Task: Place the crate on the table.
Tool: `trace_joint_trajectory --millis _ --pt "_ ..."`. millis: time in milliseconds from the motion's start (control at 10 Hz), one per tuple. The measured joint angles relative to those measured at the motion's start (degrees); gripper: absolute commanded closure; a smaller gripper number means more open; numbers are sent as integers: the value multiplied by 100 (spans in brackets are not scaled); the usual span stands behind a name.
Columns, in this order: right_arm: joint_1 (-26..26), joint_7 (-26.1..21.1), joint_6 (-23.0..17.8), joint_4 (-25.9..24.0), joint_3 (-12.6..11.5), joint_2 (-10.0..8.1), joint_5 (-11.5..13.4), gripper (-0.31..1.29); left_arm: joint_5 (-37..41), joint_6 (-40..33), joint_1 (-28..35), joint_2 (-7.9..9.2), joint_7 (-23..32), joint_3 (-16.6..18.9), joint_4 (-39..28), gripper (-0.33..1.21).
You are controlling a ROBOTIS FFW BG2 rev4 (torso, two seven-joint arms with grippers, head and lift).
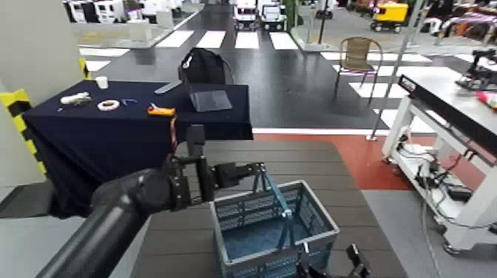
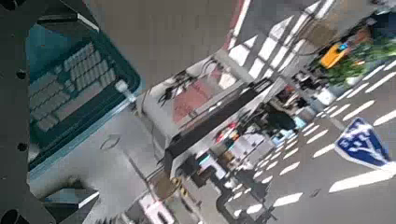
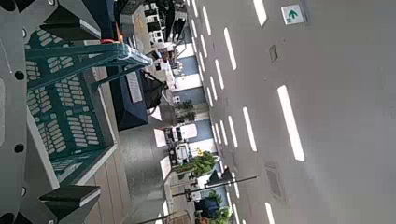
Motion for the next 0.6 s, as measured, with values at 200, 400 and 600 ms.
trace_joint_trajectory --millis 200,400,600 --pt "19 0 28 -11 -16 8 0 14 -131 -453 755 219 754 311 -1207 9" --pt "50 0 50 -30 -55 28 23 13 -554 -1305 1668 324 1425 606 -2256 10" --pt "97 0 78 -65 -115 54 71 13 -1307 -2419 2648 283 2015 874 -3037 10"
